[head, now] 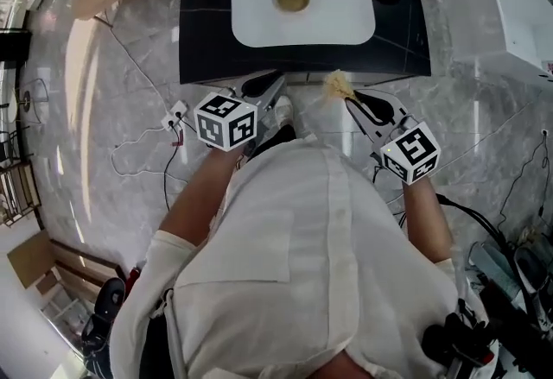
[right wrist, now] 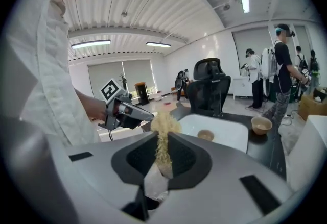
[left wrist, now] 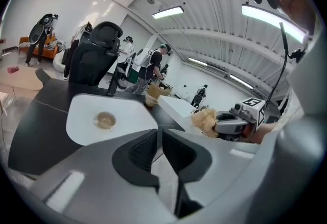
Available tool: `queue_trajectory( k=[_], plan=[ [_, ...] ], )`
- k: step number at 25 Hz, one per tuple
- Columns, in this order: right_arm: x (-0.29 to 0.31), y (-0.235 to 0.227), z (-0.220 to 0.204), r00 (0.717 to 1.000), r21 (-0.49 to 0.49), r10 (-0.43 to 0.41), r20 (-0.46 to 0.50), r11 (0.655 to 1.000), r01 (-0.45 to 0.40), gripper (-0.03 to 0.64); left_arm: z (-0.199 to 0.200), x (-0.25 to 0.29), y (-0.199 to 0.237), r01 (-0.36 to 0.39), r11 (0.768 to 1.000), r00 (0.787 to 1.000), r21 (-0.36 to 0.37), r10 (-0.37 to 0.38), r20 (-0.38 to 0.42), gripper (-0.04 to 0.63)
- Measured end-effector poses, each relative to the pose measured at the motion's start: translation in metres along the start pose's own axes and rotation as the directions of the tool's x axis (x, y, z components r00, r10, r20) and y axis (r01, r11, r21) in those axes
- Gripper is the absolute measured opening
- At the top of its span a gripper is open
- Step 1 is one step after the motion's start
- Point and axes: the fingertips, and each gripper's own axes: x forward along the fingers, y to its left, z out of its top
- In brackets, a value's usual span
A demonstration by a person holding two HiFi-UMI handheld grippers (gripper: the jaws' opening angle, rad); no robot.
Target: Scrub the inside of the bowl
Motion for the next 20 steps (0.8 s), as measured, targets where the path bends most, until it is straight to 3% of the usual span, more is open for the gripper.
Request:
queue_trajectory(
  k=[7, 13, 15, 20],
  plan=[
    [0.058, -0.037, 0.026, 0.996, -0.002, -0.075, -0.050, 0.997, 0.075, 0.048, 0.041, 0.050, 0.095, -0.004, 0.994, 1.000, -0.110, 0.002, -0.023, 0.033],
    [0.071, -0.073, 0.034, 0.994, -0.003, -0.079, -0.081, 0.997, 0.079, 0.048, 0.044, 0.116, 0.172, -0.109, 0.971, 0.991, -0.215, 0.090, -0.098, 0.061],
    [0.073, -0.092, 0.036, 0.994, -0.001, -0.075, -0.081, 0.997, 0.075, 0.048, 0.042, 0.139, 0.201, -0.162, 0.950, 0.984, -0.268, 0.134, -0.118, 0.066],
    [0.068, -0.129, 0.037, 0.993, -0.005, -0.012, -0.117, 1.000, 0.012, 0.048, 0.033, 0.178, 0.260, -0.301, 0.853, 0.953, -0.427, 0.263, -0.148, 0.071]
  ],
)
